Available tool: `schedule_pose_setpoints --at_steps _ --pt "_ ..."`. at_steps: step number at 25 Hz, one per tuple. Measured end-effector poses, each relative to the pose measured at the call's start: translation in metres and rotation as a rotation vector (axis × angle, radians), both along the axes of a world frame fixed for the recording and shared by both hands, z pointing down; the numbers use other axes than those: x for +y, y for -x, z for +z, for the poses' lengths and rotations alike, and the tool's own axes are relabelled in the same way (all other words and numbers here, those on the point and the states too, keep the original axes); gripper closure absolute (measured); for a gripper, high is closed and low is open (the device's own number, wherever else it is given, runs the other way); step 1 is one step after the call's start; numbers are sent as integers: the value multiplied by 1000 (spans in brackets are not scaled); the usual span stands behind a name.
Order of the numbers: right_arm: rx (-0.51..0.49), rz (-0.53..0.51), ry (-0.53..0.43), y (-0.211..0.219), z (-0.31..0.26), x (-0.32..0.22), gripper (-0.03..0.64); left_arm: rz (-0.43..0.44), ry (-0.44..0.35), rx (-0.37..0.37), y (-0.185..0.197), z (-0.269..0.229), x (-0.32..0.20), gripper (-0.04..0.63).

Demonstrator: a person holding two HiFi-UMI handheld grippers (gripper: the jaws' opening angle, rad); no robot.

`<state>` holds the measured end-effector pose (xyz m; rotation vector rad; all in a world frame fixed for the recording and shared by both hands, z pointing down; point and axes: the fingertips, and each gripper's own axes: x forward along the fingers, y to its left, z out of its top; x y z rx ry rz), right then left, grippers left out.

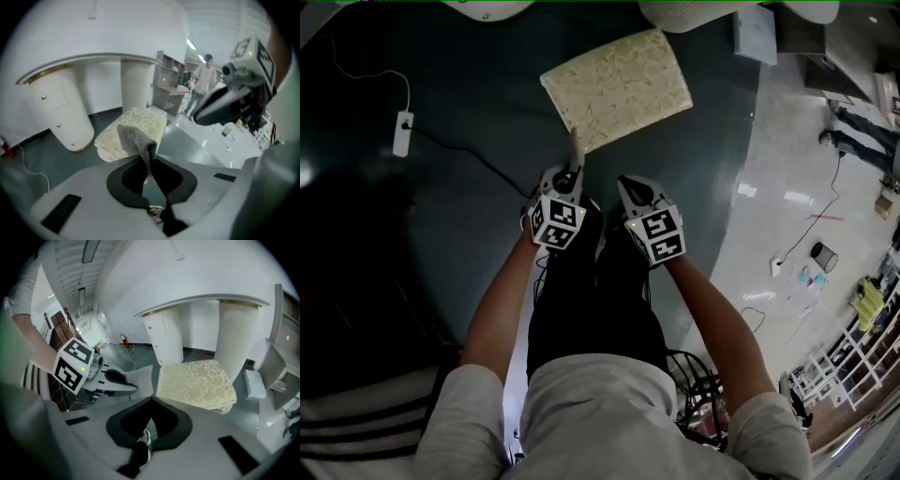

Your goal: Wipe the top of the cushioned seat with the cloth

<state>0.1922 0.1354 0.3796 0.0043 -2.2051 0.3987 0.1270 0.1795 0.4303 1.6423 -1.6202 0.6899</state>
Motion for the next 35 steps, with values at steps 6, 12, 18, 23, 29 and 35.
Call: schedule_pose_setpoints --at_steps 6,12,18,23,29,35 --pt "-173 45 11 9 -109 -21 606 -197 -119 -31 14 -131 -20 558" --pt "-275 159 -87 -26 -197 -49 606 -325 -196 -51 -15 -224 -25 558" --pt "-445 201 -173 -56 -296 -75 607 -285 -339 -167 -65 -330 -48 558" --pt "-562 194 -258 -109 -381 -87 607 -306 -466 -184 -112 -408 -56 558" --pt "-618 253 -412 -160 -432 -104 607 -358 -535 -220 -150 -446 -65 558" --pt "-667 254 -497 -159 -464 -92 607 -281 -587 -278 -166 -481 -69 558"
